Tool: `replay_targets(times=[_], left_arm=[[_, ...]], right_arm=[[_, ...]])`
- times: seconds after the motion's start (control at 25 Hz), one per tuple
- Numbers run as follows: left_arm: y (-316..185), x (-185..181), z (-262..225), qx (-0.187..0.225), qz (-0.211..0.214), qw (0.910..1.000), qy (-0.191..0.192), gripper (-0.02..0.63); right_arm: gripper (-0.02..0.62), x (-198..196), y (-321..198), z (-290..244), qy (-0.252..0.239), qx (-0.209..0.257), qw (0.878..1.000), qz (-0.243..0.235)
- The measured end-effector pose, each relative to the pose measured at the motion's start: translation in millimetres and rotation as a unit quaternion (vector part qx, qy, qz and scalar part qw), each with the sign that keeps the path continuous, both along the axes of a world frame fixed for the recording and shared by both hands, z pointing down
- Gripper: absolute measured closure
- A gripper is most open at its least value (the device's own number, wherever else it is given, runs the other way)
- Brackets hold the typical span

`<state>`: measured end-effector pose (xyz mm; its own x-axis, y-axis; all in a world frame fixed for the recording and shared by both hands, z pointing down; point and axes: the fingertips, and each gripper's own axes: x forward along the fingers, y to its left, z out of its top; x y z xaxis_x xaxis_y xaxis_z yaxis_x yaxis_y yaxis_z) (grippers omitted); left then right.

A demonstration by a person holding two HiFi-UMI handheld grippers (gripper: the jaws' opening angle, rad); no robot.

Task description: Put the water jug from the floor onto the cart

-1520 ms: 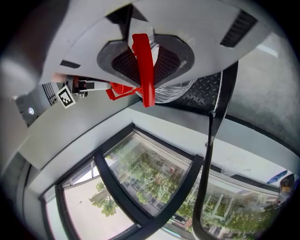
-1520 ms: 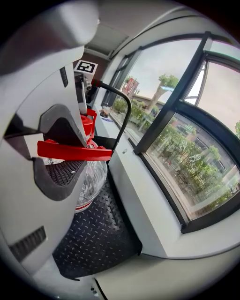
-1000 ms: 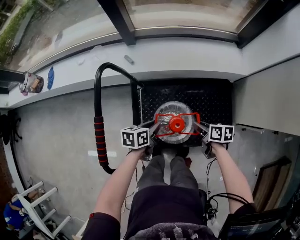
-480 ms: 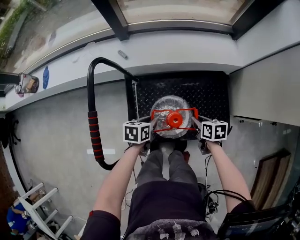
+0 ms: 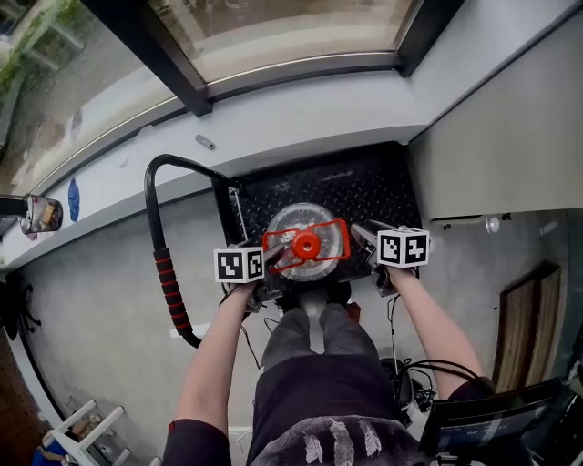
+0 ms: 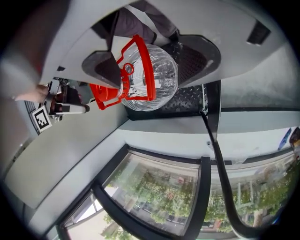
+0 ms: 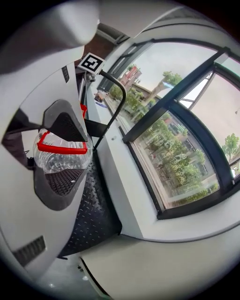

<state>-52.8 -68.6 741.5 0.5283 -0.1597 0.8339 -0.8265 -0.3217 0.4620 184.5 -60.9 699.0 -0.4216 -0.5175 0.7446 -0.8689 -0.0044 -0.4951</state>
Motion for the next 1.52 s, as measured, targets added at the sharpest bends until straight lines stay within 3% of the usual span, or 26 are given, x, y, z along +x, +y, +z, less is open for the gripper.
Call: replay_targets(times=[0.24,0.52,0.56,0.64,0.68,0.72,0.8,0.92,1.16,1.32,1.52], left_arm=[[-10.1,3.0,-36.7,0.017,0.003,0.9997,0.019,0.247],[-14.0,-4.2,-88.9,0.076,0.007,0.9959,0.048,0.249],[-18.1,-3.3,-100.9,0.094,0.009,0.9943,0.049,0.293],[-27.8,-1.0,-125.0,0.138,0.008,0.9892,0.048,0.441],[-32.2,1.2,-135.5,0.156,0.006,0.9866,0.048,0.55],[-35.3,4.2,-144.7,0.166,0.003,0.9848,0.051,0.609],[-38.1,12.7,-162.7,0.177,-0.001,0.9816,0.071,0.611],[-39.7,24.2,-200.7,0.213,-0.007,0.969,0.124,0.61],[-24.9,37.0,-278.3,0.298,-0.029,0.9318,0.206,0.611],[-12.3,39.0,-296.5,0.329,-0.044,0.9222,0.198,0.61],[1.0,41.9,-309.5,0.345,-0.036,0.9215,0.175,0.61]], right_arm=[[0.437,28.4,-2.1,-23.9,-0.003,0.014,0.999,0.038],[0.437,35.8,0.5,-65.9,-0.079,0.057,0.99,0.097],[0.439,32.3,-1.3,-74.4,-0.104,0.061,0.987,0.102],[0.439,23.1,-5.5,-93.9,-0.155,0.071,0.98,0.102],[0.439,18.2,-7.5,-104.4,-0.175,0.077,0.977,0.094],[0.454,13.2,-9.2,-114.9,-0.19,0.085,0.975,0.083],[0.597,2.2,-11.1,-136.3,-0.201,0.104,0.973,0.05],[0.597,-21.7,-11.0,-169.7,-0.215,0.139,0.967,-0.021],[0.597,-55.8,0.9,-221.1,-0.218,0.203,0.945,-0.133],[0.597,-56.6,6.0,-234.5,-0.231,0.218,0.936,-0.15],[0.597,-56.5,7.8,-244.4,-0.221,0.243,0.927,-0.181]])
